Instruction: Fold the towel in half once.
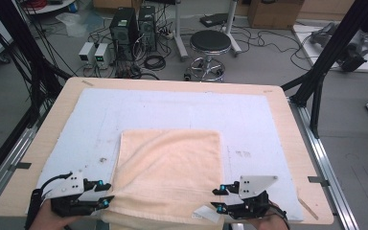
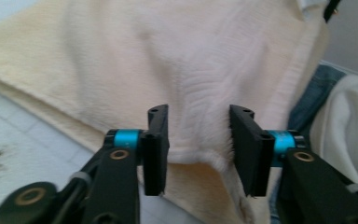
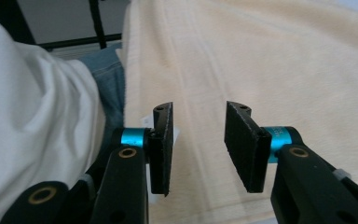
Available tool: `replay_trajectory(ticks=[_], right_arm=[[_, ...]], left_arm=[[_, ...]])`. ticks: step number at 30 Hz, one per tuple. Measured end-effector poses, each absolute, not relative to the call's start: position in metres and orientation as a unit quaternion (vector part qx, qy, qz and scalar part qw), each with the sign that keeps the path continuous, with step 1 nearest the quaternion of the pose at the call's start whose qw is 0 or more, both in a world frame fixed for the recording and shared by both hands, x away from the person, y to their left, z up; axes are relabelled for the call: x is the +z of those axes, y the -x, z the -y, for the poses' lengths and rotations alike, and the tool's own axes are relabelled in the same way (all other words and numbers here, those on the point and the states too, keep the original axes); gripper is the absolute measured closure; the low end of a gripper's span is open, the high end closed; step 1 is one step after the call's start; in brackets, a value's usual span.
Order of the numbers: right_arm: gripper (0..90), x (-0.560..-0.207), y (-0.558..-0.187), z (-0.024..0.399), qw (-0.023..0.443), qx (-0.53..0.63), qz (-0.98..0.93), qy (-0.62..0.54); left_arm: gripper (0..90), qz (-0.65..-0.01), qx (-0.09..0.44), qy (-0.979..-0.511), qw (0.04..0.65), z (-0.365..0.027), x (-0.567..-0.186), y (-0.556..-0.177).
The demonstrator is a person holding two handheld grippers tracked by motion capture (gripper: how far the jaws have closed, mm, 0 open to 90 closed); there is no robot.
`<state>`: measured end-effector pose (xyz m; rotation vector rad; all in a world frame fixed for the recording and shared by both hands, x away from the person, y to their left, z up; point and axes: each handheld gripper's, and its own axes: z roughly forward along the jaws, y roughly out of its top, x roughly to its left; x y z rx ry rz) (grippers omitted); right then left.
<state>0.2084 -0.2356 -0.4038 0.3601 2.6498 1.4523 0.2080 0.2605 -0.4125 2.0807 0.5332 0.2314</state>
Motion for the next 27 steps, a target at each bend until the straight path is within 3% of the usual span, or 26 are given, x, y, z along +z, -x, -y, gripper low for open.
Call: replay_trajectory(ticks=[3, 15, 27], right_arm=[[59.1, -0.404, -0.222, 0.233, 0.059, 0.469, -0.873, -0.119], [55.4, -0.425, -0.244, 0.216, 0.038, 0.450, -0.884, -0.122], [58.6, -0.439, -0.239, 0.217, 0.035, 0.417, -0.901, -0.112]], left_arm=[[49.7, -0.223, 0.097, -0.845, 0.476, -0.261, -0.411, -0.219], [49.5, -0.211, 0.093, -0.836, 0.498, -0.267, -0.400, -0.216], [63.6, -0.222, 0.093, -0.854, 0.462, -0.253, -0.417, -0.237]])
